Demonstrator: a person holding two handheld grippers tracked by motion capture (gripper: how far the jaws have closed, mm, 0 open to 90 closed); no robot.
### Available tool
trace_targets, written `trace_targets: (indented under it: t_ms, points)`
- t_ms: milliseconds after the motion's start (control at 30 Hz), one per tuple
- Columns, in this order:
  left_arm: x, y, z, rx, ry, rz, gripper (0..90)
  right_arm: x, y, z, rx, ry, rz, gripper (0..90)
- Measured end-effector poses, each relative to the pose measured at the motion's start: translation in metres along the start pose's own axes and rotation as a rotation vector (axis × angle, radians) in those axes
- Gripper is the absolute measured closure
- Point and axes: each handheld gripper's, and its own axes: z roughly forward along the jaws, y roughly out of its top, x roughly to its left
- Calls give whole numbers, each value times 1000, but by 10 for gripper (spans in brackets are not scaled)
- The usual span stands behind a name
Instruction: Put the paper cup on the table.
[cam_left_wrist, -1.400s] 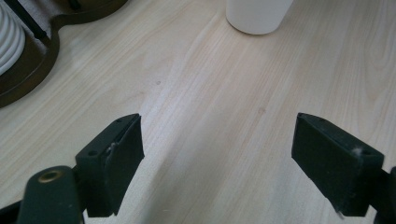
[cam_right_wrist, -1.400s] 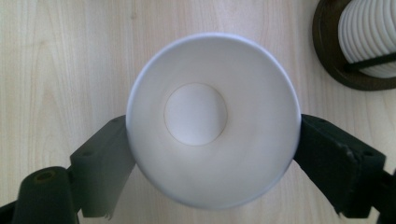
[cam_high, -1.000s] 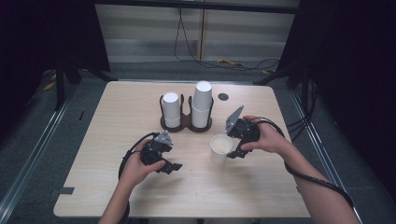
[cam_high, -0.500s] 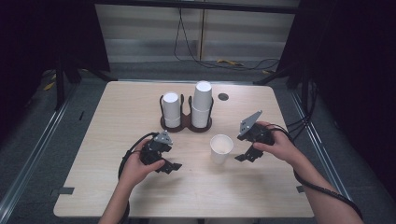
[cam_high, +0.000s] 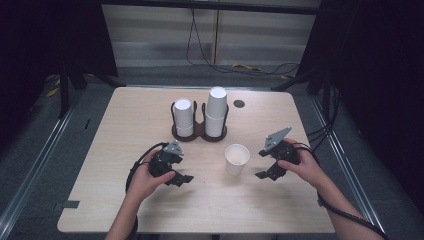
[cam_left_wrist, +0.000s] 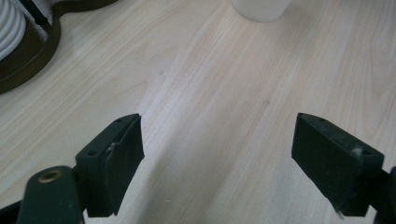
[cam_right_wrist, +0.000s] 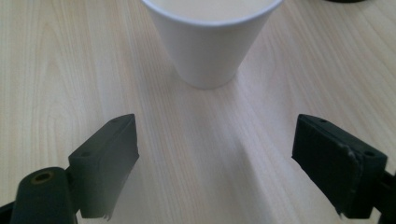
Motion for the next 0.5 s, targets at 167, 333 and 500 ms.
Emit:
trace_targets:
  t_ms: [167, 333, 500]
  points:
    - [0, -1, 1, 3, 1, -4, 167, 3, -12, 4, -15, 1, 17, 138]
    - [0, -1, 2, 2, -4, -1, 166, 8, -20, 8, 0, -2, 34, 139]
    - [0, -2, 2, 5, -3, -1, 167, 10, -28, 11, -13, -8, 44, 139]
